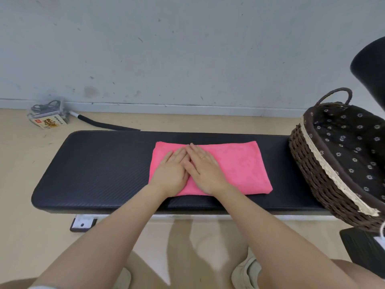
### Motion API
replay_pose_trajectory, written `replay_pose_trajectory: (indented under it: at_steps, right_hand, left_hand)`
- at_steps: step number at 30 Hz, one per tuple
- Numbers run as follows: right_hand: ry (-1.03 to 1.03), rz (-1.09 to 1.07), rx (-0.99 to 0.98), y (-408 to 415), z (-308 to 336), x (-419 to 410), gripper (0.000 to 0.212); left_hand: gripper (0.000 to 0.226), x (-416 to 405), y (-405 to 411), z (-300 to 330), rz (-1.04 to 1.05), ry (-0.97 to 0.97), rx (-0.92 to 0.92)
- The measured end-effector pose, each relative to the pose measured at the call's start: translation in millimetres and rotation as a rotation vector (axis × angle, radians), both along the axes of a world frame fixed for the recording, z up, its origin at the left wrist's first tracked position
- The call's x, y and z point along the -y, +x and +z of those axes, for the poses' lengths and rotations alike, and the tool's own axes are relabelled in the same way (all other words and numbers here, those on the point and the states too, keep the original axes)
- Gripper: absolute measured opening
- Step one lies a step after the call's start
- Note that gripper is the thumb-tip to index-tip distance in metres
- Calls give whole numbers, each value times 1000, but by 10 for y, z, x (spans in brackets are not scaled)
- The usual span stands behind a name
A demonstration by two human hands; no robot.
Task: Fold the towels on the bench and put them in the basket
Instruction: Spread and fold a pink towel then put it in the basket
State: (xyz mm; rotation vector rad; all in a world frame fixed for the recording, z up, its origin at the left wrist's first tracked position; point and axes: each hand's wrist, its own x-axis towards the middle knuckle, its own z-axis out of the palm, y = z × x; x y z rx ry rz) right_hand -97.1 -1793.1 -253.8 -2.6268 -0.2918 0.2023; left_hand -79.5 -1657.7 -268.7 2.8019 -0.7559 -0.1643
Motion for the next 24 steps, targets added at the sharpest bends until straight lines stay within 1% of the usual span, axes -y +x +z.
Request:
replay_pose_trajectory:
  at_steps: [3,5,7,9,12,14,17,19,21,22,23,24]
  right_hand:
    - [-218,7,-1,-2,-29,155,55]
    - [-323,-39,1,-20,-44,322,58]
    - [-366,-116,-19,-56,-65,548,61]
    - [-388,-182,-33,-104,-78,761,62]
    - [-393,-210,-31,-192,-58,1000,64]
    - [-371,-247,-57,-262,-45,1152,65]
    - [-381,-375,-97,-391,-55,1354,67]
    - [-383,-431,-136,-435,-32,1399,68]
    - [-356,-462,-177,-416,22,1357,68]
    - [-310,-481,-177,-386,57,1322,65]
    - [-248,-498,-160,-356,100,1285,58]
    - [-151,-525,-126,-331,147,1243,44]
  left_hand:
    - [96,-95,-13,40,42,92,7]
    - [115,-161,-16,71,57,134,-3]
    - [132,-211,-25,89,74,162,-21]
    - [138,-234,-30,97,85,170,-31]
    - [142,-249,-43,91,102,168,-37]
    - [143,-265,-59,105,104,165,-47]
    - [145,-261,-62,150,91,186,-66]
    - [142,-238,-60,205,86,207,-83]
    - [122,-187,-67,271,77,232,-84]
    - [112,-141,-76,304,66,238,-82]
    - [105,-80,-87,334,52,233,-82]
    - [101,-6,-97,359,36,226,-87]
